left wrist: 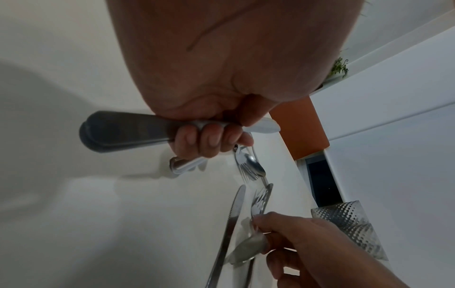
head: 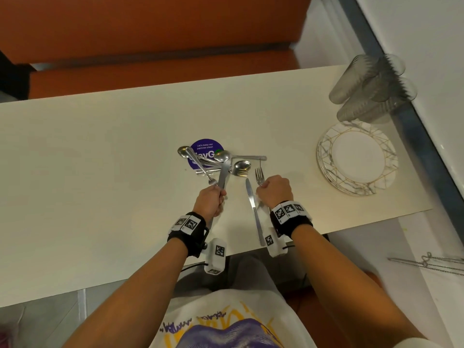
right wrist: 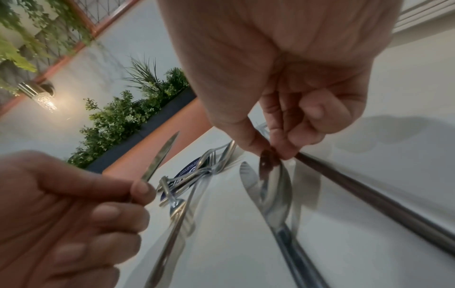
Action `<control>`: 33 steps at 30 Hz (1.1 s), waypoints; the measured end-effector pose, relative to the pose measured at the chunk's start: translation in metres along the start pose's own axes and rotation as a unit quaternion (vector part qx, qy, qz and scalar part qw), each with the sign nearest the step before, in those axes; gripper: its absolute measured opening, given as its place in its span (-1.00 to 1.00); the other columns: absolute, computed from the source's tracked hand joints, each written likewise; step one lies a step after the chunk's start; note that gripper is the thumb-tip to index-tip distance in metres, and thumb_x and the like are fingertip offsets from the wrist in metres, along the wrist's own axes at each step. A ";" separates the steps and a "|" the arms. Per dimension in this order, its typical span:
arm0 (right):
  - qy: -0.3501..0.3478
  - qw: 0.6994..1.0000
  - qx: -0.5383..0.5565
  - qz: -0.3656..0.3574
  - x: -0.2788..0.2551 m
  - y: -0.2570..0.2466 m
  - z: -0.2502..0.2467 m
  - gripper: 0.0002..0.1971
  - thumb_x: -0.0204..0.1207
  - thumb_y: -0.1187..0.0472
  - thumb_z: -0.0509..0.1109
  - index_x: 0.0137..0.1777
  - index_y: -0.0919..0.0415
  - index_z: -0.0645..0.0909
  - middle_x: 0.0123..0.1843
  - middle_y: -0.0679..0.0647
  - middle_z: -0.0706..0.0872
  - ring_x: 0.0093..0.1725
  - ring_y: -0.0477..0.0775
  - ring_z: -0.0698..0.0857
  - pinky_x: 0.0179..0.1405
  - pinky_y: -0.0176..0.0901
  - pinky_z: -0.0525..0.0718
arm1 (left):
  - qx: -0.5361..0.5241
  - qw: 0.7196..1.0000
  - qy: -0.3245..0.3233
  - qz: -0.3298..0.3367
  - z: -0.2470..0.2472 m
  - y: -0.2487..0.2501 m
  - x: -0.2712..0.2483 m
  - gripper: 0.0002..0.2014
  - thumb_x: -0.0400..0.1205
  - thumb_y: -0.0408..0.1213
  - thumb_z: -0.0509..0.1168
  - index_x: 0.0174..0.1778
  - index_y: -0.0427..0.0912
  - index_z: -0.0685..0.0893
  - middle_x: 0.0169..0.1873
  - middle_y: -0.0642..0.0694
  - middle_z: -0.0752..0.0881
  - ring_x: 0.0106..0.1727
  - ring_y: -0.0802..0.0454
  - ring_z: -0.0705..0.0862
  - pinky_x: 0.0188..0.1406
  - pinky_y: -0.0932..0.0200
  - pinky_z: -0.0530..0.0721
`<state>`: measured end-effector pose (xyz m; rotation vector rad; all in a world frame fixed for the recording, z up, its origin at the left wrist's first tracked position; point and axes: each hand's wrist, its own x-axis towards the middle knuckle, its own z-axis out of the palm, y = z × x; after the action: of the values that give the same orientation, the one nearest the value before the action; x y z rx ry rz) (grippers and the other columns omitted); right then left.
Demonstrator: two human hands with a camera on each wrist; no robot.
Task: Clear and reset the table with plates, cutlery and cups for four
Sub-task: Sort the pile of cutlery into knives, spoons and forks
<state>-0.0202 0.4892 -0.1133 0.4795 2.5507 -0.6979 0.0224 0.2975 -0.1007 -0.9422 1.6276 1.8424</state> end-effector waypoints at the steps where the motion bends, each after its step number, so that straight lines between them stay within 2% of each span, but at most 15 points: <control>1: 0.006 1.000 -0.004 -0.002 0.003 0.001 -0.002 -0.83 0.53 0.17 0.46 0.00 0.24 0.81 -0.10 0.18 0.83 -0.19 0.17 0.79 -0.21 -0.14 0.75 | 0.002 1.000 -0.001 -0.001 0.000 0.000 0.001 -0.75 0.73 -0.40 0.09 -0.23 -0.20 0.57 -0.62 0.03 0.48 -0.67 0.14 0.36 -0.70 0.28 0.32; 6: 0.046 0.997 -0.048 -0.034 0.007 0.004 -0.007 -0.79 0.59 0.00 0.46 0.08 0.10 0.76 0.02 0.09 0.79 -0.07 0.14 0.78 -0.04 -0.05 0.77 | 0.014 1.000 -0.011 0.003 0.002 0.002 0.003 -0.76 0.74 -0.37 0.09 -0.20 -0.21 0.58 -0.59 0.02 0.48 -0.66 0.13 0.35 -0.62 0.20 0.33; 9: 0.075 0.994 -0.051 -0.057 0.002 0.006 -0.008 -0.79 0.61 0.00 0.43 0.11 0.11 0.72 0.02 0.05 0.78 -0.02 0.14 0.76 -0.05 -0.05 0.73 | 0.018 1.000 -0.012 0.004 0.003 0.003 0.006 -0.78 0.75 -0.36 0.10 -0.16 -0.21 0.59 -0.54 -0.02 0.48 -0.64 0.12 0.36 -0.60 0.19 0.35; 11: 0.107 0.988 -0.060 -0.096 -0.003 0.006 -0.006 -0.84 0.63 0.04 0.39 0.06 0.10 0.69 0.01 0.02 0.77 -0.03 0.10 0.74 -0.09 -0.06 0.70 | 0.019 1.000 -0.013 0.010 0.003 0.004 0.007 -0.79 0.75 -0.36 0.09 -0.15 -0.22 0.58 -0.52 -0.03 0.48 -0.63 0.11 0.36 -0.58 0.17 0.36; 14: 0.107 0.976 -0.092 -0.163 -0.010 0.003 0.003 -0.88 0.62 0.08 0.39 -0.04 0.09 0.71 -0.05 0.00 0.75 -0.02 0.07 0.69 -0.11 -0.06 0.69 | 0.005 1.000 -0.014 0.010 0.003 0.005 0.006 -0.78 0.76 -0.37 0.07 -0.14 -0.24 0.58 -0.56 -0.02 0.48 -0.65 0.10 0.35 -0.62 0.19 0.35; 17: 0.097 0.954 -0.185 -0.214 -0.014 -0.004 0.016 -0.78 0.59 -0.01 0.41 -0.08 0.10 0.79 0.01 0.07 0.74 0.08 0.14 0.62 0.05 0.02 0.62 | 0.020 1.000 -0.009 0.017 0.000 0.006 0.007 -0.77 0.77 -0.35 0.06 -0.08 -0.26 0.61 -0.55 -0.01 0.49 -0.63 0.09 0.36 -0.60 0.19 0.37; 20: 0.091 0.938 -0.280 -0.184 -0.014 -0.011 0.028 -0.71 0.53 -0.10 0.43 -0.03 0.11 0.80 0.10 0.10 0.72 0.17 0.18 0.57 0.17 0.09 0.48 | 0.037 0.999 -0.010 0.025 -0.006 0.005 0.008 -0.75 0.77 -0.29 0.07 -0.09 -0.22 0.64 -0.51 -0.02 0.49 -0.57 0.08 0.37 -0.56 0.18 0.37; 23: 0.084 0.931 -0.321 -0.154 -0.012 -0.017 0.035 -0.73 0.58 -0.07 0.37 -0.03 0.09 0.79 0.11 0.08 0.71 0.19 0.16 0.55 0.18 0.09 0.41 | 0.032 0.999 -0.006 0.024 -0.011 0.006 0.008 -0.73 0.77 -0.27 0.09 -0.14 -0.20 0.64 -0.50 -0.03 0.50 -0.56 0.07 0.37 -0.56 0.18 0.35; 28: 0.043 0.934 -0.320 -0.150 -0.010 -0.029 0.046 -0.77 0.52 -0.11 0.45 -0.03 0.00 0.81 0.04 0.01 0.73 0.30 0.20 0.56 0.23 0.13 0.38 | 0.014 1.000 0.010 0.026 -0.021 0.005 0.008 -0.70 0.79 -0.24 0.08 -0.18 -0.19 0.64 -0.54 0.00 0.49 -0.58 0.07 0.36 -0.55 0.16 0.31; 33: 0.034 0.941 -0.313 -0.127 -0.015 -0.041 0.053 -0.67 0.59 -0.10 0.37 0.10 0.15 0.72 0.17 0.11 0.71 0.39 0.26 0.55 0.39 0.24 0.40 | -0.015 1.000 0.022 0.016 -0.031 0.005 0.008 -0.74 0.80 -0.26 0.10 -0.13 -0.21 0.62 -0.59 0.03 0.47 -0.62 0.10 0.34 -0.66 0.24 0.30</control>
<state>-0.0080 0.4243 -0.1307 -0.0438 2.7324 0.0790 0.0191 0.2661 -0.1051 -0.9810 1.6538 1.8858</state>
